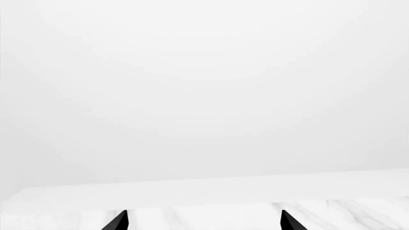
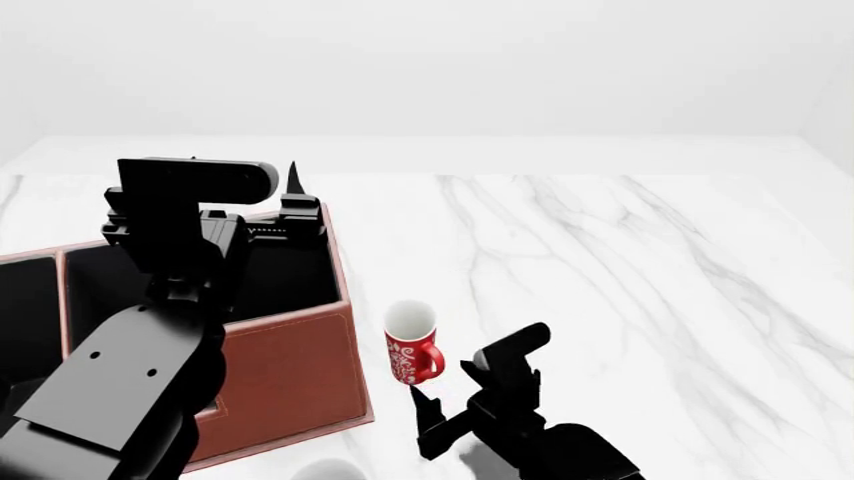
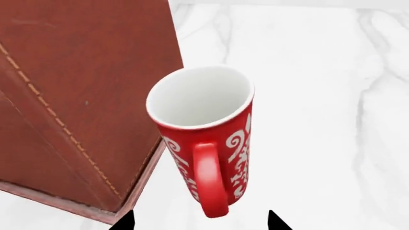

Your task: Pick up the red mug and place it to the right of the caddy.

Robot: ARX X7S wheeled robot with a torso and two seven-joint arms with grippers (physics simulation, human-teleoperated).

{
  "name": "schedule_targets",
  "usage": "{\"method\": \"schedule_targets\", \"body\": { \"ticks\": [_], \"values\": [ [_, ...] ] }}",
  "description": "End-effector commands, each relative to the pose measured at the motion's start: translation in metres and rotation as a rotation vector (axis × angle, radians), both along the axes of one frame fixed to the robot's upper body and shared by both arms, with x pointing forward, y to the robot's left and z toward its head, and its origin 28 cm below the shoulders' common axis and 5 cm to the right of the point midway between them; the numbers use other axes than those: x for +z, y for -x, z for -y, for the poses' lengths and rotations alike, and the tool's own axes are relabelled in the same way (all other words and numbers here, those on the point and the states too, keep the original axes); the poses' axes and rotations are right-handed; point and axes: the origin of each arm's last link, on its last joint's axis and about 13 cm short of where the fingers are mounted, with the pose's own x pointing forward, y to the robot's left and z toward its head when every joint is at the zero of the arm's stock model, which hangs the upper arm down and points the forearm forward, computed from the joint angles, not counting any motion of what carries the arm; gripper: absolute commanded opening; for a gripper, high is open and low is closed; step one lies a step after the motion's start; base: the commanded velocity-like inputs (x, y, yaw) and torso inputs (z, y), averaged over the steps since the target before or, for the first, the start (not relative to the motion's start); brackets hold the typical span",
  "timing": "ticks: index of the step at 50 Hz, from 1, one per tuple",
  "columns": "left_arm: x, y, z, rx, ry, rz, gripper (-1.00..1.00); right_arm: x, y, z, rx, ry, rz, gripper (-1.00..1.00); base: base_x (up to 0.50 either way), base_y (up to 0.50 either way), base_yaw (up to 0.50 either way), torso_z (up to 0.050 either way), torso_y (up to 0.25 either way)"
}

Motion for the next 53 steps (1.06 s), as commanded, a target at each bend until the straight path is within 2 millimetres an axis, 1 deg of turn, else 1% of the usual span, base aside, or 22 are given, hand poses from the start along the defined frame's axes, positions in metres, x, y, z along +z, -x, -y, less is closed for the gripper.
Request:
{"method": "schedule_targets", "body": {
  "ticks": [1,2,3,6,7,9,10,11,13,15,16,17,19,21,22,24,25,29,53],
  "values": [
    [-0.001,-0.001,-0.001,0.004,0.002,-0.001,1.00,0.022,0.051,0.016,0.001,0.029,0.019,1.00,0.00,0.00,0.00,0.000,0.000],
    [-0.001,-0.001,-0.001,0.004,0.002,-0.001,1.00,0.025,0.054,0.018,0.001,0.029,0.021,1.00,0.00,0.00,0.00,0.000,0.000],
    [-0.001,-0.001,-0.001,0.005,0.002,-0.001,1.00,0.032,0.058,0.021,-0.016,0.047,0.044,1.00,0.00,0.00,0.00,0.000,0.000],
    [-0.001,-0.001,-0.001,0.005,0.003,-0.001,1.00,0.043,0.062,0.026,-0.034,0.060,0.082,1.00,0.00,0.00,0.00,0.000,0.000],
    [-0.002,-0.001,-0.001,0.004,0.002,-0.001,1.00,0.055,0.065,0.030,-0.051,0.080,0.110,1.00,0.00,0.00,0.00,0.000,0.000],
    [-0.002,-0.002,-0.001,0.005,0.003,-0.001,1.00,0.063,0.066,0.032,-0.064,0.085,0.126,1.00,0.00,0.00,0.00,0.000,0.000],
    [-0.002,-0.002,-0.001,0.006,0.003,-0.001,1.00,0.070,0.067,0.034,-0.076,0.092,0.146,1.00,0.00,0.00,0.00,0.000,0.000],
    [-0.001,-0.002,-0.001,0.006,0.002,-0.002,1.00,0.083,0.067,0.038,-0.104,0.110,0.193,1.00,0.00,0.00,0.00,0.000,0.000],
    [-0.001,-0.001,-0.001,0.006,0.002,0.000,1.00,0.097,0.067,0.042,-0.130,0.113,0.232,1.00,0.00,0.00,0.00,0.000,0.000],
    [0.000,-0.001,-0.001,0.006,0.001,0.002,1.00,0.123,0.068,0.048,-0.201,0.118,0.343,1.00,0.00,0.00,0.00,0.000,0.000],
    [0.000,-0.001,-0.001,0.006,0.001,0.002,1.00,0.123,0.068,0.048,-0.201,0.118,0.343,1.00,0.00,0.00,0.00,0.000,0.000],
    [0.001,-0.001,-0.002,0.007,0.002,0.003,1.00,0.139,0.069,0.051,-0.256,0.132,0.435,1.00,0.00,0.00,0.00,0.000,0.000],
    [0.001,-0.001,-0.002,0.008,0.002,0.003,1.00,0.155,0.072,0.053,-0.299,0.139,0.531,1.00,0.00,0.00,0.00,0.000,0.000],
    [0.001,-0.001,-0.002,0.007,0.001,0.003,1.00,0.161,0.074,0.053,-0.314,0.126,0.562,1.00,0.00,0.00,0.00,0.000,0.000],
    [0.001,-0.001,-0.002,0.007,0.000,0.003,1.00,0.166,0.076,0.052,-0.319,0.106,0.608,1.00,0.00,0.00,0.00,0.000,0.000],
    [0.001,-0.001,-0.001,0.006,0.000,0.004,1.00,0.170,0.078,0.052,-0.332,0.069,0.668,1.00,0.00,0.00,0.00,0.000,0.000],
    [0.001,0.000,-0.002,0.006,0.001,0.005,1.00,0.173,0.079,0.053,-0.341,0.018,0.682,1.00,0.00,0.00,0.00,0.000,0.000],
    [0.002,-0.001,-0.001,0.007,-0.001,0.005,1.00,0.178,0.081,0.055,-0.351,-0.038,0.725,1.00,0.00,0.00,0.00,0.000,0.000],
    [0.000,-0.002,0.000,0.006,-0.005,-0.001,1.00,0.169,0.075,0.054,-0.336,-0.025,0.678,1.00,0.00,0.00,0.00,0.000,0.000]
  ]
}}
